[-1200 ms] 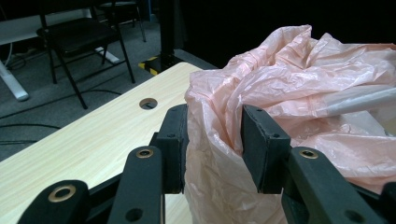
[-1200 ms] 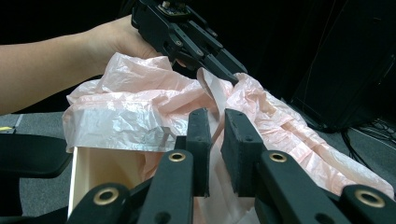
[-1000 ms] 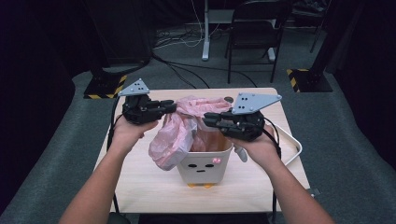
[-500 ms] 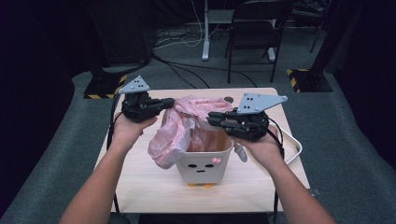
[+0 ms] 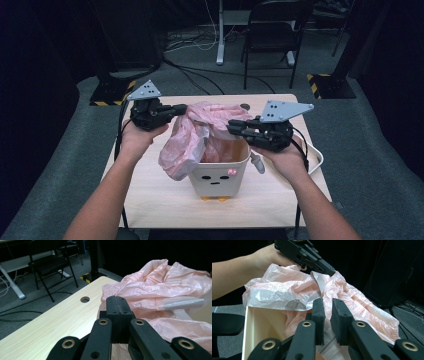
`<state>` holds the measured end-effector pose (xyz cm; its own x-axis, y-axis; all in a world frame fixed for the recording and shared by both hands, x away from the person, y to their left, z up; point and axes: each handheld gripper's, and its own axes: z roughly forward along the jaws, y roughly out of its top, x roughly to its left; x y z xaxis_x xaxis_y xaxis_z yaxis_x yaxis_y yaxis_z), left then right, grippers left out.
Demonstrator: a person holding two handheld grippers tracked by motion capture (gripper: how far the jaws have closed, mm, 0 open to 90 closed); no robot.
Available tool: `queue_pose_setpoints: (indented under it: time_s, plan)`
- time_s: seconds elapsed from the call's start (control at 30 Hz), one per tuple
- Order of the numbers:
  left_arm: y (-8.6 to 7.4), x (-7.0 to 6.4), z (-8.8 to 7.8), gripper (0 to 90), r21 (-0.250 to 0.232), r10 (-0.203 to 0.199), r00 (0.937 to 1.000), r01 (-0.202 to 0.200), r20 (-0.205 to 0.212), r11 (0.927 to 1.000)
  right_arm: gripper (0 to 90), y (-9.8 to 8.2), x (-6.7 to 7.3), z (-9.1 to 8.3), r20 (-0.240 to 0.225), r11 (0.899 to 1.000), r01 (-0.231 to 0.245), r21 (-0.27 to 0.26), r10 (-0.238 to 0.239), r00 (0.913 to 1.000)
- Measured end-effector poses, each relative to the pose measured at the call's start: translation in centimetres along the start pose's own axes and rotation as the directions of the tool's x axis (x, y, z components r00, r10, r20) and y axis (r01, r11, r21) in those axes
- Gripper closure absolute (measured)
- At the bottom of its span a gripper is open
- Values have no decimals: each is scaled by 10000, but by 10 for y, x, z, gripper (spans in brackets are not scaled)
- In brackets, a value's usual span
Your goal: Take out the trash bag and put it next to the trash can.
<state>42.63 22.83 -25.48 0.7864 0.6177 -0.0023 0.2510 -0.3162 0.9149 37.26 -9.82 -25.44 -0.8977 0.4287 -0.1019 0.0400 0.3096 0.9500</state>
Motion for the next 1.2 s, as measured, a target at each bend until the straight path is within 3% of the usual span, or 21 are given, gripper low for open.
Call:
queue_pose_setpoints:
  time_s: [0.17, 0.33, 0.6, 1.2]
  plan:
    - [2, 0, -4, 900, -149, -96, 9997, 99, 206, 9998, 800, -1, -1, -2, 27, 10000, -29, 0, 29, 10000]
    - [10, -4, -12, 900, -305, 130, 9996, -122, 264, 9995, 798, -1, -1, -3, 59, 10000, -22, -10, 22, 10000]
    - [25, -9, -26, 900, -585, 432, 9987, -417, 252, 9974, 748, 0, -1, -16, 255, 9994, -88, -344, 97, 9996]
    - [52, -14, -54, 900, -1051, 757, 9971, -740, 122, 9917, 706, -5, -3, -32, 594, 9992, -158, -374, 180, 9981]
